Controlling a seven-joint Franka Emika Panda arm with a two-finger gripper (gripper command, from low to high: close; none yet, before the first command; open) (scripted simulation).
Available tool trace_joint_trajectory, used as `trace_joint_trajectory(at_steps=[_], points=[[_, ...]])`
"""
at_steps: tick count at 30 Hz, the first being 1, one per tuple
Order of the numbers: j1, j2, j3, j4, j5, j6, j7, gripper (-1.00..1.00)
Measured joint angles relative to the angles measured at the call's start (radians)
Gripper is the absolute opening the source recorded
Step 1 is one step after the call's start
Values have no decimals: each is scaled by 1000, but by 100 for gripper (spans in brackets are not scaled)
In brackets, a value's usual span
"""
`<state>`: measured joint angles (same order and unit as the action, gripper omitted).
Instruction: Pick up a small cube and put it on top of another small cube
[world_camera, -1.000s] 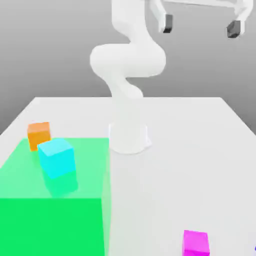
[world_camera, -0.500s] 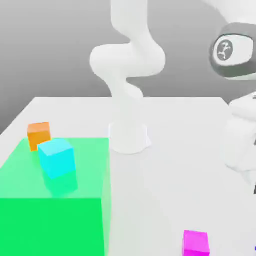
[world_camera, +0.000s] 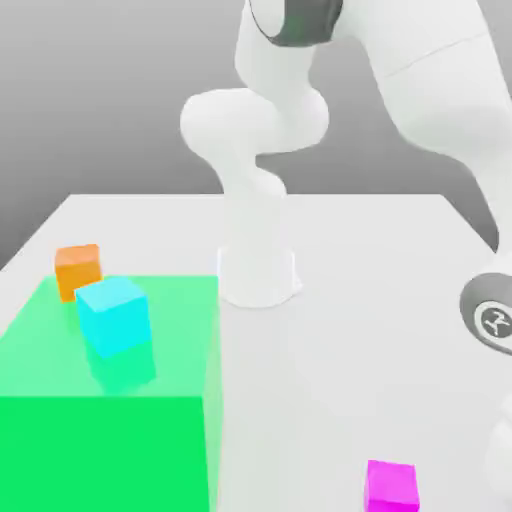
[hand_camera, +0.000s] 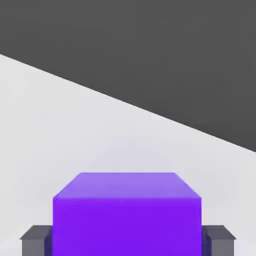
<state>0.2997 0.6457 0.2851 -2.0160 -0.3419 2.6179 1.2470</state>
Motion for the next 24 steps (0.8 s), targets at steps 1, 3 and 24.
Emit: trace_joint_trajectory(at_steps=[1, 3, 24], points=[[0, 0, 0, 0, 1, 0, -1, -100], [0, -2, 0, -1, 2, -1, -1, -100], [-479, -725, -243, -168, 259, -527, -207, -100]])
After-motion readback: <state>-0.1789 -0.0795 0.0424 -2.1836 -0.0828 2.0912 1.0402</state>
